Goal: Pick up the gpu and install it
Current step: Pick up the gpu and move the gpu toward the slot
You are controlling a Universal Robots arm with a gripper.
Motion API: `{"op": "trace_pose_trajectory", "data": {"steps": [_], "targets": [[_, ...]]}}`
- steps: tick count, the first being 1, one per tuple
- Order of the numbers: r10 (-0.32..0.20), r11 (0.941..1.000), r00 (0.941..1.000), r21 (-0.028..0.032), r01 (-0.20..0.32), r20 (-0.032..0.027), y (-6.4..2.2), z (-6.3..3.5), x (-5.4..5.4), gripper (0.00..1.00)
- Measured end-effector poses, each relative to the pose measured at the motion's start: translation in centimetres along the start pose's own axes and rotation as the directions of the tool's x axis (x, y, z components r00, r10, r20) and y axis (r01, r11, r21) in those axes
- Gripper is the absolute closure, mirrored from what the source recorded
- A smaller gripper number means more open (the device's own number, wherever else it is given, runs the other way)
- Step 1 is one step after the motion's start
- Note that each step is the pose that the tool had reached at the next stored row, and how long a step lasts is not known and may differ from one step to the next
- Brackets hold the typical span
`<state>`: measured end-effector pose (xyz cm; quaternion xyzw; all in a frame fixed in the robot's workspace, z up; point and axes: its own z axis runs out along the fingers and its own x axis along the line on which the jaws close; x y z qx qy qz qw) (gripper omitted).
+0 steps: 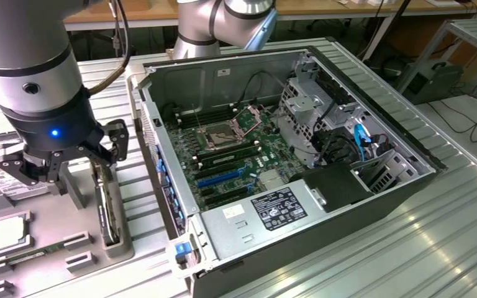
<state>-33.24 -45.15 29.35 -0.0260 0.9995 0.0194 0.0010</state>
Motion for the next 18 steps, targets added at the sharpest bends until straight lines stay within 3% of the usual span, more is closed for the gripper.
{"op": "trace_pose_trajectory", "data": {"steps": [5,10,18], "targets": [[0.001,1.0,1.0,0.0,-0.001,0.0009,-0.15,0.92,-0.2,0.34],[0.003,1.0,1.0,-0.0001,-0.003,0.001,-0.94,1.8,-0.2,0.34],[0.016,0.9999,0.9999,0.0,-0.016,0.0014,-1.06,3.62,-0.3,0.34]]}}
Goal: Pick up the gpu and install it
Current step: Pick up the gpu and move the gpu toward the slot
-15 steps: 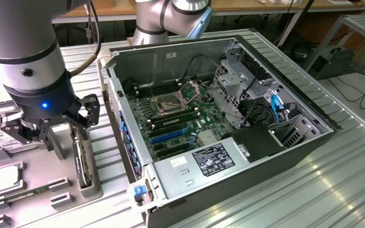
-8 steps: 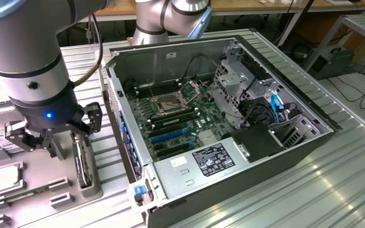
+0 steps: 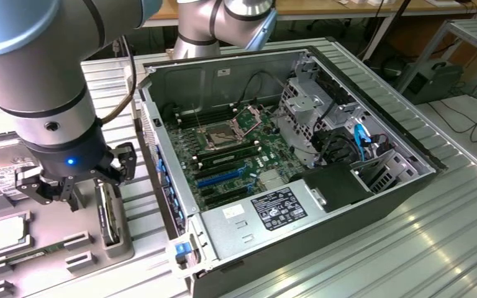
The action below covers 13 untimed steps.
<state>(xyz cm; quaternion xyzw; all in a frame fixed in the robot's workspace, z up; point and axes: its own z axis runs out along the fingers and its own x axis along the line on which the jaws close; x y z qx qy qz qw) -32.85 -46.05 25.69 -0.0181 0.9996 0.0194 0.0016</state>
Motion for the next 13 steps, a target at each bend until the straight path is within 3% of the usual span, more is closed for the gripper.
{"op": "trace_pose_trajectory", "data": {"steps": [13], "targets": [[0.023,0.9997,0.9997,0.0001,-0.023,0.0008,-0.11,2.79,-0.2,0.34]]}}
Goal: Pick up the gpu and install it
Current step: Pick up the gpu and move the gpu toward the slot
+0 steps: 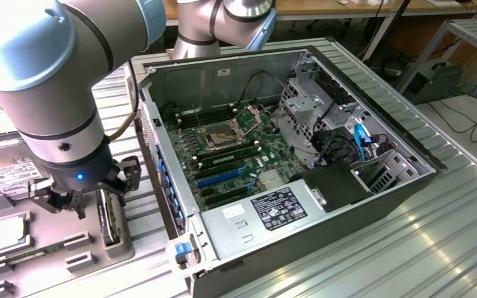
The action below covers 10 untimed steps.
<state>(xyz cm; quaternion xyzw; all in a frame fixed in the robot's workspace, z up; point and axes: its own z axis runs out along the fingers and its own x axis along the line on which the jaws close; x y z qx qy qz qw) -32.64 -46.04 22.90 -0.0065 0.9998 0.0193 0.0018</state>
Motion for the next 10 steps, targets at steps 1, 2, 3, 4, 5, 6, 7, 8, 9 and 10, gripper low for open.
{"op": "trace_pose_trajectory", "data": {"steps": [1,2,3,4,5,6,7,8,9,10], "targets": [[0.002,1.0,1.0,0.0,-0.002,0.0001,-0.01,0.14,0.0,0.34],[0.003,1.0,1.0,0.0001,-0.003,0.0001,-0.01,0.17,0.0,0.34],[0.003,1.0,1.0,0.0001,-0.003,0.0001,-0.01,0.17,0.0,0.34],[0.003,1.0,1.0,0.0001,-0.003,0.0001,-0.01,0.17,0.0,0.34],[0.003,1.0,1.0,0.0001,-0.003,0.0001,-0.01,0.17,0.0,0.34],[0.003,1.0,1.0,0.0006,-0.003,0.0002,-0.01,0.18,-0.01,0.34],[0.003,1.0,1.0,0.0013,-0.003,0.0002,-0.01,0.18,-0.01,0.34],[0.003,1.0,1.0,0.0021,-0.003,0.0003,-0.01,0.2,-0.04,0.34],[0.004,1.0,1.0,0.0032,-0.004,0.0004,-0.01,0.24,-0.09,0.34],[0.005,1.0,1.0,0.0044,-0.005,0.0001,-0.02,0.26,-0.19,0.34]]}}
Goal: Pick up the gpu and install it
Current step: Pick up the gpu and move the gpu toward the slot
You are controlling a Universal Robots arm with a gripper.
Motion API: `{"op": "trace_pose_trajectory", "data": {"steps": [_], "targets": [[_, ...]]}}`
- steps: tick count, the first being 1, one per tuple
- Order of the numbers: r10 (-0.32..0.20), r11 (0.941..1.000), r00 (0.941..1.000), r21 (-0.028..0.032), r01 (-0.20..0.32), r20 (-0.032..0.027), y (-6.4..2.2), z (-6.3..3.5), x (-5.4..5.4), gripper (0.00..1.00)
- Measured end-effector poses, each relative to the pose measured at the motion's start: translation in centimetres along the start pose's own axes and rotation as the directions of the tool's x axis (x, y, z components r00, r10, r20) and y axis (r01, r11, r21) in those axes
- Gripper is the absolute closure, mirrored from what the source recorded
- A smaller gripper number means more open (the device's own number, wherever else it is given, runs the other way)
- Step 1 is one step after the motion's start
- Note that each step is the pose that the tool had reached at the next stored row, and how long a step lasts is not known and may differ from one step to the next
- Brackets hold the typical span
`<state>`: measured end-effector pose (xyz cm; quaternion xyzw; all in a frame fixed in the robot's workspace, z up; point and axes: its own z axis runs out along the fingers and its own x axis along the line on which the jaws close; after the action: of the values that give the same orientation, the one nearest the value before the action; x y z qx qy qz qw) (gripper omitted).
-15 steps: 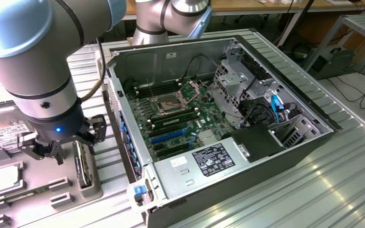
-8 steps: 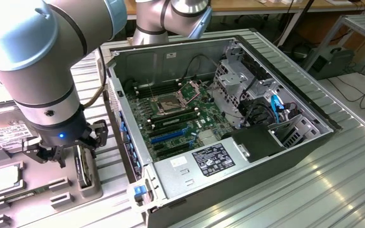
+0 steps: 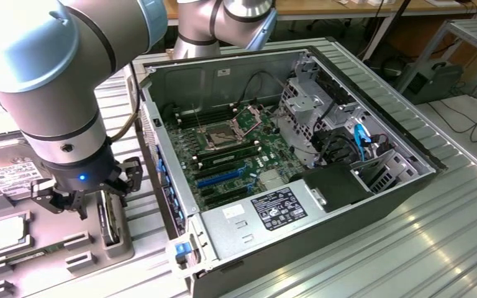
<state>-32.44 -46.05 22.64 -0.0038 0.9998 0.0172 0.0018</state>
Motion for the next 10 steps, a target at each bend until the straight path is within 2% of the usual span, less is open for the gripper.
{"op": "trace_pose_trajectory", "data": {"steps": [7,9,10], "targets": [[0.001,1.0,1.0,0.0002,-0.001,0.0002,0.0,0.04,-0.04,0.35],[0.001,1.0,1.0,0.0003,-0.001,0.0002,0.0,0.04,-0.04,0.48],[0.001,1.0,1.0,0.0002,-0.001,0.0002,0.0,0.05,-0.04,0.48]]}}
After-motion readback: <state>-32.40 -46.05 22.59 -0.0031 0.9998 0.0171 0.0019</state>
